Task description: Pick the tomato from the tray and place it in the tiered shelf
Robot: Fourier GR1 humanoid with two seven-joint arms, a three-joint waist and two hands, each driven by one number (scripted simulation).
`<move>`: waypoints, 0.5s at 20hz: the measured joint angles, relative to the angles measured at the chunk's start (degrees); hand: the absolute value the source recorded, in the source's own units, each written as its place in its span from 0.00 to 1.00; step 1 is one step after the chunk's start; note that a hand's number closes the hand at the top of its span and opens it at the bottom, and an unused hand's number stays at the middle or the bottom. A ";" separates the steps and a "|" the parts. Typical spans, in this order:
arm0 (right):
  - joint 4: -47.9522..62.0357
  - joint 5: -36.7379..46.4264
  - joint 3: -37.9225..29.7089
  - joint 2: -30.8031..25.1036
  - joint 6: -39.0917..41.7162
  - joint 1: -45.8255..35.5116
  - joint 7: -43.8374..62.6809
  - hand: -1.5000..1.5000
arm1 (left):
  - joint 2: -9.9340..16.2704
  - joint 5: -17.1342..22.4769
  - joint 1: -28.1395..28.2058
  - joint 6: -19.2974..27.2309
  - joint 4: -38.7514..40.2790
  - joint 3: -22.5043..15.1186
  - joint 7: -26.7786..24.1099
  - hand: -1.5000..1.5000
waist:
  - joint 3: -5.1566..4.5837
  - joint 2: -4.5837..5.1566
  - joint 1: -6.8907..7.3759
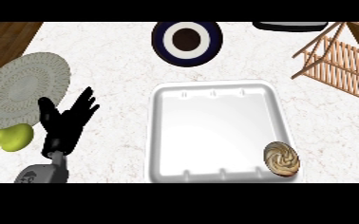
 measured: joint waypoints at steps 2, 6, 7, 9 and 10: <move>2.55 0.65 -0.24 0.28 -0.35 -0.74 -2.50 1.00 | 0.41 0.46 0.10 -0.36 -0.27 0.60 0.70 0.50 | -0.03 0.02 -0.11; 6.32 2.47 0.03 0.59 -0.59 -3.06 -5.81 1.00 | 0.18 0.09 0.12 0.08 -1.34 0.35 2.56 0.50 | -0.05 0.05 -0.12; 7.03 2.71 -0.06 0.64 -0.54 -3.38 -6.59 1.00 | 0.45 0.19 -0.15 -0.17 -0.69 0.80 2.57 0.50 | -0.04 0.03 -0.26; 8.66 3.67 0.10 0.65 -0.94 -3.83 -8.13 1.00 | 0.16 0.11 0.13 -0.53 -0.41 0.90 1.31 0.50 | -0.04 0.05 -0.27; 9.02 4.25 0.38 0.02 -0.49 -4.03 -8.74 1.00 | -0.15 -0.06 0.39 -0.38 -0.69 0.72 1.16 0.50 | -0.02 0.03 -0.33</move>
